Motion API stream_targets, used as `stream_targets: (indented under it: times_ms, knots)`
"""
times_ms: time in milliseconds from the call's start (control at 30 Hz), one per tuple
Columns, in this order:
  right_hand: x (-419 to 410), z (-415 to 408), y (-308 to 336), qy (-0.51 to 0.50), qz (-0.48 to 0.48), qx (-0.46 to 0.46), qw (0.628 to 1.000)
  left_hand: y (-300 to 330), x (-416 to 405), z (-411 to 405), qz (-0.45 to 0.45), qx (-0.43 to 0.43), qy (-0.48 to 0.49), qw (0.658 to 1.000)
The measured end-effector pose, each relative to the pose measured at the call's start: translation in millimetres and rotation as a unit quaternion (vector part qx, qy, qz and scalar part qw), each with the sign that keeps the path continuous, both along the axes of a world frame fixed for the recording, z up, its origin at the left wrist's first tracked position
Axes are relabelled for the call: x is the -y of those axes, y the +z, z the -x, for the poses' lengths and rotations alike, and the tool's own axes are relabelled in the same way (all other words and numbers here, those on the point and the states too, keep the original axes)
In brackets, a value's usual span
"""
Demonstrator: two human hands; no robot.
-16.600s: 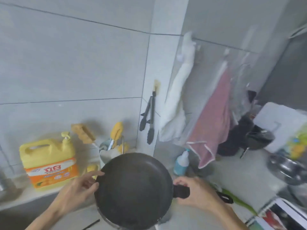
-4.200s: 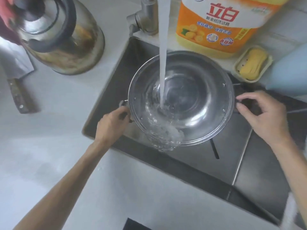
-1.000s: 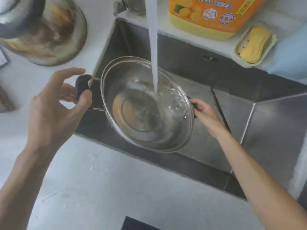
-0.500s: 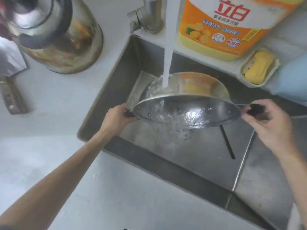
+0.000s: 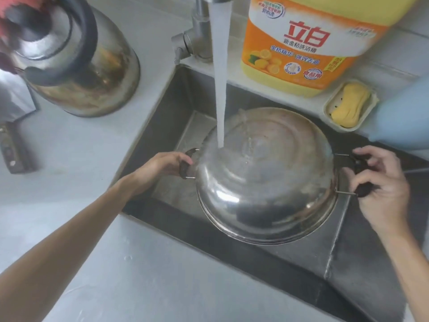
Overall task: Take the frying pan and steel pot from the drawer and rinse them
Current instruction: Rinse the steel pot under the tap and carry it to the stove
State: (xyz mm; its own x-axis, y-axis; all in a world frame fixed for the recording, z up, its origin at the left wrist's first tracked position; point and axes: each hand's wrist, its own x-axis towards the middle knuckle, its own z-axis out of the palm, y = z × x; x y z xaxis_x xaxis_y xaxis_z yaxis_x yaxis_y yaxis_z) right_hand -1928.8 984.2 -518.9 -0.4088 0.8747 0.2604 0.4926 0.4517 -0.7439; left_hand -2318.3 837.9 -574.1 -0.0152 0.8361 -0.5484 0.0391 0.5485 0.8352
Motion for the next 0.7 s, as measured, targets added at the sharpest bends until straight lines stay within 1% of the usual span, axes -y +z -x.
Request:
stream_targets:
  times_ms: [33, 100, 133, 200, 233, 300, 367, 467, 500, 533, 600, 667, 700]
  knots:
    - [-1, 1, 0, -0.006, 0.035, -0.016, 0.999, 4, 1, 0, 0.0, -0.001, 0.008, 1.0]
    - [-3, -1, -7, -0.002, 0.125, -0.054, 0.991, 11, 6, -1, -0.019, -0.047, 0.006, 0.999]
    - [-2, 0, -14, 0.005, 0.136, -0.061, 0.989, 14, 8, -2, -0.032, -0.062, 0.005, 0.998]
    - [-2, 0, -31, 0.007, 0.182, -0.023, 0.983, 25, 14, -1, -0.055, -0.086, 0.033, 0.994]
    - [-3, 3, -35, 0.014, 0.269, -0.036, 0.962, 34, 15, 0, -0.07, -0.103, 0.061, 0.99]
    - [2, 11, -45, 0.063, 0.386, -0.059, 0.918, 54, 15, 4, -0.098, -0.14, 0.118, 0.978]
    - [7, 15, -65, 0.097, 0.467, -0.063, 0.877, 74, 12, 7, -0.115, -0.147, 0.165, 0.968]
    - [11, 22, -90, 0.099, 0.609, -0.117, 0.778, 93, 8, 10, -0.111, -0.168, 0.204, 0.958]
    - [11, 25, -93, 0.101, 0.63, -0.129, 0.759, 97, 9, 10, -0.104, -0.185, 0.205, 0.956]
    - [9, 29, -100, 0.092, 0.64, -0.126, 0.753, 100, 11, 10, -0.096, -0.197, 0.204, 0.954]
    - [4, 40, -99, 0.072, 0.635, -0.108, 0.762, 100, 19, 10, -0.073, -0.213, 0.199, 0.954]
    - [-7, 54, -91, 0.028, 0.597, -0.086, 0.797, 91, 30, 9, -0.043, -0.225, 0.173, 0.958]
    - [-14, 58, -85, 0.019, 0.567, -0.062, 0.821, 84, 36, 8, -0.024, -0.225, 0.156, 0.961]
